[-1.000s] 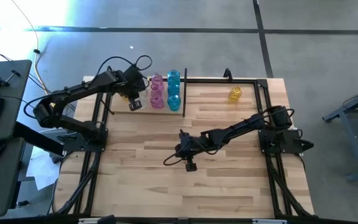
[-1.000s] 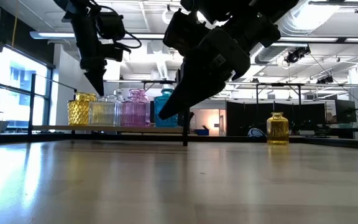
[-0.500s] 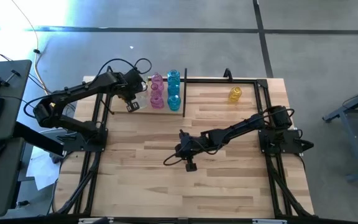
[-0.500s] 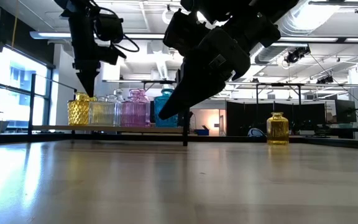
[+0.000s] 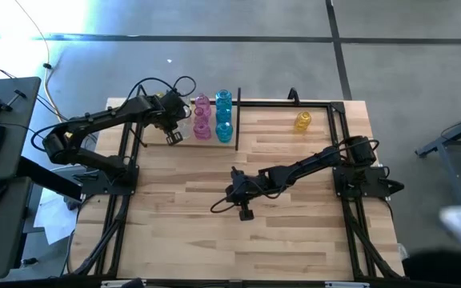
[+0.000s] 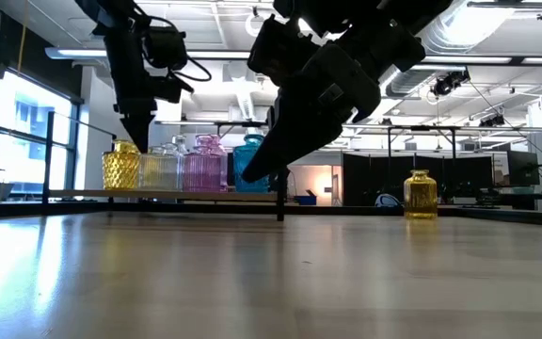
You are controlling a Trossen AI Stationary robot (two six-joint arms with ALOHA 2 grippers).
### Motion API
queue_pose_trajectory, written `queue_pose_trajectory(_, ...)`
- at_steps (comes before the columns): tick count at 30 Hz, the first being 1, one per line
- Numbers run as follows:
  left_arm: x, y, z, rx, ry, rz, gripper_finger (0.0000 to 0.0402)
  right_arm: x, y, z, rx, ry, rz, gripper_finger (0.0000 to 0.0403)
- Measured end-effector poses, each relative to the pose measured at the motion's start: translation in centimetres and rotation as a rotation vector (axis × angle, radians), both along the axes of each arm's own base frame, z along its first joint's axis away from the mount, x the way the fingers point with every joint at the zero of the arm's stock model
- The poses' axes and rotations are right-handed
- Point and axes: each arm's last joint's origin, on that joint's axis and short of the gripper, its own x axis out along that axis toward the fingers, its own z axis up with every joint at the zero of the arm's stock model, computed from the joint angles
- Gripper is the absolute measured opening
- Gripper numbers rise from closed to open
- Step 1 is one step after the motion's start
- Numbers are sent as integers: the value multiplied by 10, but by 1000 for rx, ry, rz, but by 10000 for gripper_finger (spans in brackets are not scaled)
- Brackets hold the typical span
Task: Sort vases onto shelf
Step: Put the transparent flower vase aligned with the other transparent flower vase on the shelf, then put the yellow flower vase aligned with the other yellow flower vase on the shelf
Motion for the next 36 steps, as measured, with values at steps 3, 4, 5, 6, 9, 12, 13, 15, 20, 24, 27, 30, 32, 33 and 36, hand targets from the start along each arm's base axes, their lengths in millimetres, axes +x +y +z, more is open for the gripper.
queue_pose_trajectory(3, 1, 0, 0, 6, -5, -6, 0, 0, 0, 0, 2, 0, -2, 0)
queue_pose_trajectory(4, 1, 1, 0, 9, -10, -7, 0, 0, 0, 0, 2, 0, -2, 0)
queue_pose_trajectory(5, 1, 1, 0, 12, -13, -7, 0, 0, 0, 0, 2, 0, -2, 0)
queue_pose_trajectory(6, 1, 1, 0, 13, -13, -6, 0, 0, 0, 0, 2, 0, -2, 0)
queue_pose_trajectory(9, 1, 1, 1, 20, -6, 5, 0, 0, 0, 0, 2, 0, -2, 0)
queue_pose_trajectory(12, -3, -1, 6, 47, -16, 12, 0, 0, 0, 0, 1, 0, -2, 0)
queue_pose_trajectory(13, -4, -2, 9, 56, -27, 14, 0, 0, 0, 0, 1, 0, -1, 0)
queue_pose_trajectory(15, -9, -5, 17, 76, -56, 19, 0, 0, 0, 0, 2, 1, -2, 0)
queue_pose_trajectory(20, -21, -19, 39, 82, -200, 2, 0, -8, -2, 12, -70, 20, -58, 0)
queue_pose_trajectory(24, -24, -34, 58, 87, -410, -43, 0, -22, -8, 34, -178, 41, -146, 0)
queue_pose_trajectory(27, -26, -46, 61, 107, -570, -106, 0, -36, -14, 45, -223, 20, -197, 0)
queue_pose_trajectory(30, -26, -57, 52, 92, -710, -160, 0, -56, -26, 45, -211, -2, -261, 0)
queue_pose_trajectory(32, -25, -65, 46, 87, -801, -200, 0, -73, -35, 42, -198, -23, -331, 0)
queue_pose_trajectory(33, -24, -69, 42, 89, -835, -222, 0, -81, -38, 41, -193, -41, -374, 0)
queue_pose_trajectory(36, -21, -78, 30, 113, -916, -280, 0, -109, -49, 40, -187, -80, -518, 0)
